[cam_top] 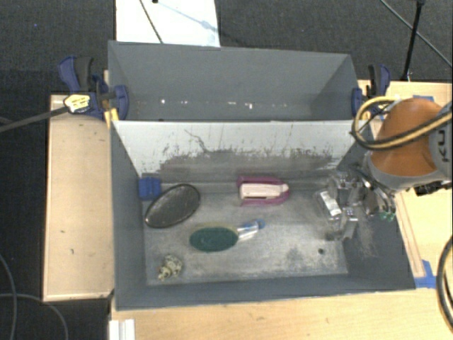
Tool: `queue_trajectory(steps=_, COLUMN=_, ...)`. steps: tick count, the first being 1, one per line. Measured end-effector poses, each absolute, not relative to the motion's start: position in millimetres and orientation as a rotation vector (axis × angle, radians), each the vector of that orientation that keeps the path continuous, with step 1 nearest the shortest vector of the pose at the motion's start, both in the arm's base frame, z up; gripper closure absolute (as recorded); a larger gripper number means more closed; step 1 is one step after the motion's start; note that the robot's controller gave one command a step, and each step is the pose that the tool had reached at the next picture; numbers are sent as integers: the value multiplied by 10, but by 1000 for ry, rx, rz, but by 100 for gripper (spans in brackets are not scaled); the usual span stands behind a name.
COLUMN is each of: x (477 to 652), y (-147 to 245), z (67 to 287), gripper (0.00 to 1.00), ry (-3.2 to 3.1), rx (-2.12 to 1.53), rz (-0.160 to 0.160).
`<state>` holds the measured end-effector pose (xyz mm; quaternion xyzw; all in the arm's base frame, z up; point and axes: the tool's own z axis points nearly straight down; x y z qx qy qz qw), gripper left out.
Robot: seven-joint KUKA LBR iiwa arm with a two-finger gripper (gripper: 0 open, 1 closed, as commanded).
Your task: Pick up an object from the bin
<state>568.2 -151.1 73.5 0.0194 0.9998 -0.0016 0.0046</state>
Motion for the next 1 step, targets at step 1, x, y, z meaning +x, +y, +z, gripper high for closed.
queue_trajectory(steps=1, x=5874, y=-1507, z=731, gripper=0, ry=3130, rx=-136, rz=-4)
